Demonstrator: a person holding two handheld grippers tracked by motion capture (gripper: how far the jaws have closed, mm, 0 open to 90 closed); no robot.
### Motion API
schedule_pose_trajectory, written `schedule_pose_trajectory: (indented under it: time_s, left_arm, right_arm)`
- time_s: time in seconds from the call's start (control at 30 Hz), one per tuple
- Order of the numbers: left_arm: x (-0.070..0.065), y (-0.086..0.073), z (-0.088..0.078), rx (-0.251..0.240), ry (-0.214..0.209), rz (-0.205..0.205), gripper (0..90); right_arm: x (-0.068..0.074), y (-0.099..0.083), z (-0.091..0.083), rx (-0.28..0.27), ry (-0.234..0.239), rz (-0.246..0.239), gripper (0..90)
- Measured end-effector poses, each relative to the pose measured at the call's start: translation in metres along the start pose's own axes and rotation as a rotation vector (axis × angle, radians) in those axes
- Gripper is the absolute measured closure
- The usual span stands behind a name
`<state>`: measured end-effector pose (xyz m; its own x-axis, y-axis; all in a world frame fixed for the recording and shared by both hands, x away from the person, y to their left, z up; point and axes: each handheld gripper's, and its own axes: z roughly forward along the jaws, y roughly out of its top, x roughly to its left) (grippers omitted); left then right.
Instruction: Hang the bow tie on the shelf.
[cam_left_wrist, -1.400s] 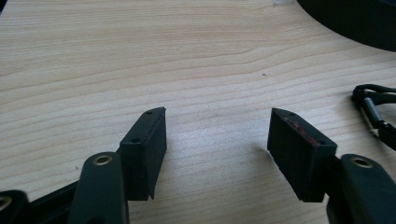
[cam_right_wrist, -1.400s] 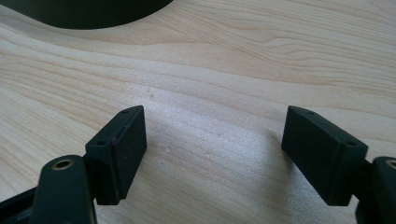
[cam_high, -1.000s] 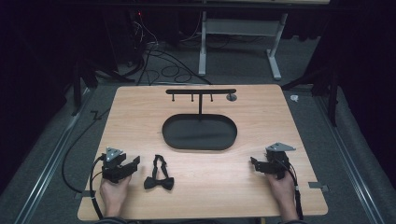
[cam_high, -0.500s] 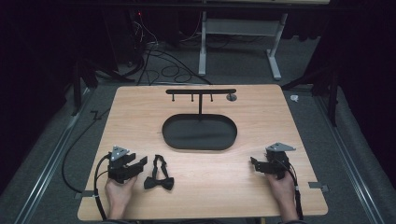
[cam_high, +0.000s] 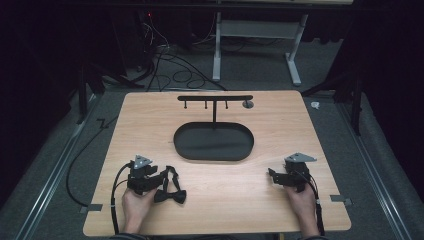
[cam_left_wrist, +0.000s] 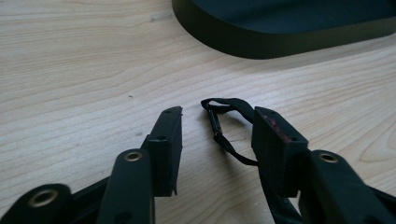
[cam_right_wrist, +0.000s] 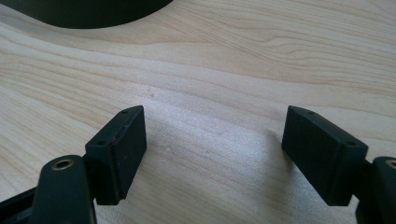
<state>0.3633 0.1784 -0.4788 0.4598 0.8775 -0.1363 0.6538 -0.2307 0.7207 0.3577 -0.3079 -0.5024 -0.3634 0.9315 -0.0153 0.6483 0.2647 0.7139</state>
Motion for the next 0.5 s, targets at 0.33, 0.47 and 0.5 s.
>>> schedule_pose_trajectory:
  time_s: [0.33, 0.47, 0.5]
  left_arm:
    - [-0.005, 0.0, 0.014, 0.048, 0.005, 0.023, 65.6]
    - [-0.007, -0.001, 0.017, 0.063, 0.019, 0.044, 70.5]
    - [-0.008, -0.001, 0.018, 0.064, 0.023, 0.05, 72.1]
  right_arm:
    - [0.0, 0.0, 0.0, 0.0, 0.0, 0.001, 23.1]
    - [0.0, 0.0, 0.0, 0.0, 0.0, 0.001, 23.1]
    - [0.0, 0.0, 0.0, 0.0, 0.0, 0.0, 23.1]
